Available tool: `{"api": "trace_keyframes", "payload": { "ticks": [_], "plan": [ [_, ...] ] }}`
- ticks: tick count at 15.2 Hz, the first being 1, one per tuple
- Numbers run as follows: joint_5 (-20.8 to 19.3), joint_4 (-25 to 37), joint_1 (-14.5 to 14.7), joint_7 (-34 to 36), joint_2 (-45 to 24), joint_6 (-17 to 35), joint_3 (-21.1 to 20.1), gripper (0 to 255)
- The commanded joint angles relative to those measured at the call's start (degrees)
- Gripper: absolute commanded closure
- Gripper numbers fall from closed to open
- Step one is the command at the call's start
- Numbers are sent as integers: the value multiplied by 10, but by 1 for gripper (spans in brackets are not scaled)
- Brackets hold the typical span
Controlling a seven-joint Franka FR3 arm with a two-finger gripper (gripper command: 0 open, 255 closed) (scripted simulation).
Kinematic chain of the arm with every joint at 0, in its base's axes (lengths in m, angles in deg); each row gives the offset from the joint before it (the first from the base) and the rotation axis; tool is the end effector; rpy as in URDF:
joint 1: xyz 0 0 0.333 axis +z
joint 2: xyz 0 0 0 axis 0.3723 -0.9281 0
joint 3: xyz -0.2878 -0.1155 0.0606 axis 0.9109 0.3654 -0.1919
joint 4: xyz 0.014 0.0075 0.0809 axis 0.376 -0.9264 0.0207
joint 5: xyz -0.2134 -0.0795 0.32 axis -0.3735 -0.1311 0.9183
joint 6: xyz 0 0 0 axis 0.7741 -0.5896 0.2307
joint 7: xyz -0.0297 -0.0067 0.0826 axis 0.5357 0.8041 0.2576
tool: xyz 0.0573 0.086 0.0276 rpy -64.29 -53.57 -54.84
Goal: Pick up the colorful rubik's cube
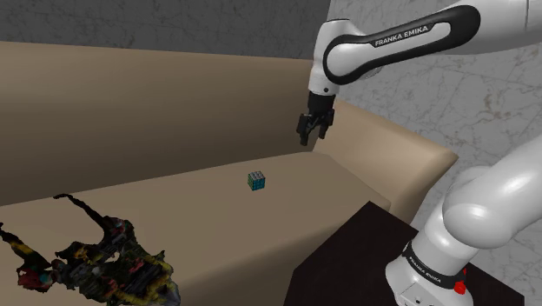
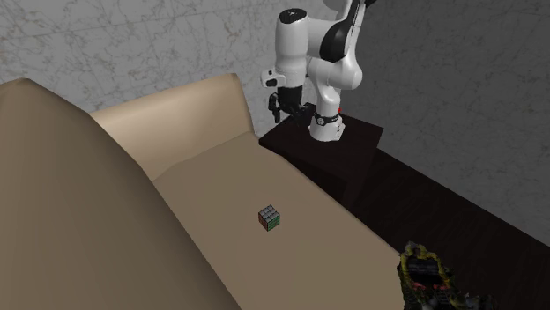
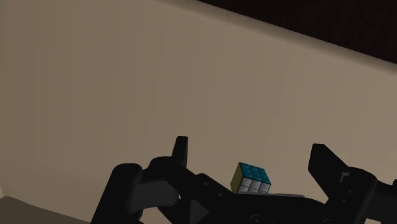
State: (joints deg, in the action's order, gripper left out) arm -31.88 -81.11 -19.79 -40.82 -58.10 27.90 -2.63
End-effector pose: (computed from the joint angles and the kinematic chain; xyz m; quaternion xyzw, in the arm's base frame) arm 0.4280 0.0461 0.4538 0.9998 -0.0114 -0.0168 0.0076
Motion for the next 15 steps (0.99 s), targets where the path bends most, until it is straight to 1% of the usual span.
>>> {"api": "trace_keyframes", "payload": {
  "ticks": [1,8,15],
  "plan": [
    [-1,10,0,6,-42,34,-4,0],
    [-13,60,4,33,-190,135,-16,0],
    [-35,148,12,61,-344,204,-19,0]
  ]
}}
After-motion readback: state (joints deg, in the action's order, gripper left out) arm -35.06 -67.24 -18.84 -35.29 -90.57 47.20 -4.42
